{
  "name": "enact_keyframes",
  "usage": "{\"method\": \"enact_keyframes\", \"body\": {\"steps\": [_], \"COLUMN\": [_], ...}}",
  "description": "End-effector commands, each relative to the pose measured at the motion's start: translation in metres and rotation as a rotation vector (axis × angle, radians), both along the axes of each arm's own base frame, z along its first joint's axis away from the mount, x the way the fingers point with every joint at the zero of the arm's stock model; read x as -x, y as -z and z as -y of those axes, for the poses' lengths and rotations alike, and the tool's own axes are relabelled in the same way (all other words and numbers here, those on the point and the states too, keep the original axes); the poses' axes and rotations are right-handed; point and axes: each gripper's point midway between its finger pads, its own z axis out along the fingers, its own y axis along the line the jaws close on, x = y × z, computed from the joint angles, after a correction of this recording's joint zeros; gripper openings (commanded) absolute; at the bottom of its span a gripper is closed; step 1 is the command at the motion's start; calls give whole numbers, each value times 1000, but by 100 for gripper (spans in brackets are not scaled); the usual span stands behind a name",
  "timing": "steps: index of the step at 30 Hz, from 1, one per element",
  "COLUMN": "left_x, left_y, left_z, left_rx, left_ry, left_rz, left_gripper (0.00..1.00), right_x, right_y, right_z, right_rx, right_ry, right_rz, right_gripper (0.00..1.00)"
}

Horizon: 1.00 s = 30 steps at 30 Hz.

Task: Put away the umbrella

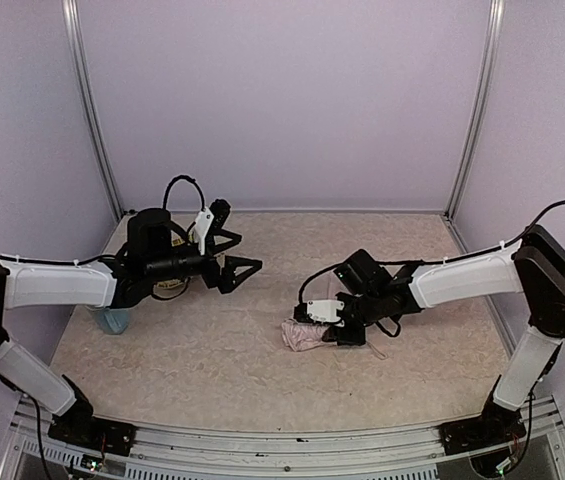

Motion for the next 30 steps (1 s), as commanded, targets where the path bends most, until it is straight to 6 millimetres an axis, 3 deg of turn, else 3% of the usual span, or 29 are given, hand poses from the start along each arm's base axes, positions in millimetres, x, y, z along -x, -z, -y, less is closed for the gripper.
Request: {"method": "enact_keyframes", "body": {"steps": [1, 3, 6, 8, 11, 15, 18, 22, 25, 30], "left_x": [32, 26, 58, 74, 88, 100, 95, 87, 72, 60], "left_y": [-80, -64, -38, -21, 23, 94, 125, 151, 171, 175], "left_z": [40, 56, 62, 58, 58, 71, 82, 92, 88, 86], "left_rx": [190, -2, -154, -194, -334, -575, -713, -761, -804, -832], "left_ry": [297, 156, 146, 179, 194, 250, 247, 289, 273, 234], "left_rz": [85, 190, 368, 415, 420, 388, 408, 398, 360, 372], "left_gripper": [99, 99, 98, 86, 69, 75, 82, 87, 88, 88], "right_x": [67, 67, 72, 74, 76, 75, 73, 73, 73, 73], "right_y": [42, 40, 43, 48, 59, 70, 72, 76, 77, 77], "right_z": [36, 35, 35, 35, 39, 44, 42, 40, 38, 33], "right_rx": [105, 90, 91, 99, 125, 149, 141, 131, 118, 91], "right_ry": [-5, 15, 46, 73, 116, 155, 156, 142, 135, 114], "right_rz": [-420, -478, -592, -664, -763, -823, -839, -860, -872, -890], "right_gripper": [18, 19, 19, 20, 20, 21, 21, 22, 22, 23]}}
